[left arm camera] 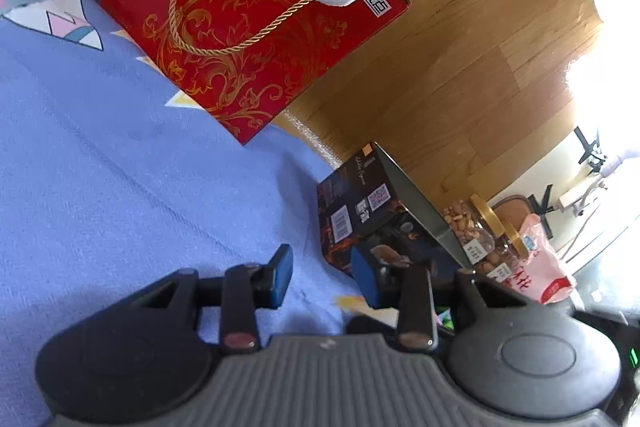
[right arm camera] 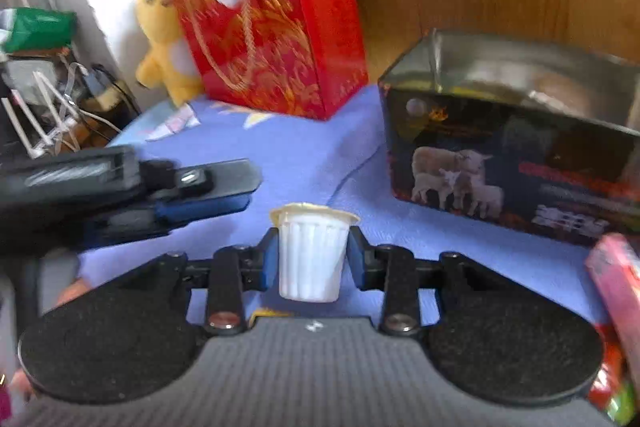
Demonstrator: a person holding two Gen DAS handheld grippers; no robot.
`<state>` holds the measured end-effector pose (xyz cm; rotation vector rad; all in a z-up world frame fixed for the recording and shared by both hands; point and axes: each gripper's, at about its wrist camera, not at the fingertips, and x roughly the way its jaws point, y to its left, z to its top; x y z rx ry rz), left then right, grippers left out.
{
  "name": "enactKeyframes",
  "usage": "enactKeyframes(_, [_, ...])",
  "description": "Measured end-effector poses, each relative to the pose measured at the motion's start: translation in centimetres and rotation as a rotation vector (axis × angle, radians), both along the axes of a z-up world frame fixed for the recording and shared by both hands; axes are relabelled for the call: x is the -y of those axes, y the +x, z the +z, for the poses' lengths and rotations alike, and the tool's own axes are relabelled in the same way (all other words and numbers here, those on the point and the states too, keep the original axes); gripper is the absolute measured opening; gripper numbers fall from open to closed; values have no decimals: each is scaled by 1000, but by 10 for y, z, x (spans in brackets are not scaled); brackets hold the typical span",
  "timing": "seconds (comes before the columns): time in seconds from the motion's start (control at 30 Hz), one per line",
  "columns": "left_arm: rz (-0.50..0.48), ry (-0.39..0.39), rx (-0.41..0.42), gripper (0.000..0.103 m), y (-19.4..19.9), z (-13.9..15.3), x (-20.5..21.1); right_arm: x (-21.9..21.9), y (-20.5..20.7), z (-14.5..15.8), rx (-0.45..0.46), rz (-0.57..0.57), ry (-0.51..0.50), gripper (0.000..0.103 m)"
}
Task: Organize snacks
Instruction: 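Grasp the white plastic cup with the left gripper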
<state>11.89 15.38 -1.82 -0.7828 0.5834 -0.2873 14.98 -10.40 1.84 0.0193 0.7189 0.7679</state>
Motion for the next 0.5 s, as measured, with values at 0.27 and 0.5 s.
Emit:
enactKeyframes(0.27, [-218,21,59,38,-4,6,36,63,-86,5,184,-75,-26,38])
enactKeyframes(0.5, [-377,1,72,41,-46,17,79,76,-115,-3,251,-45,-36,39])
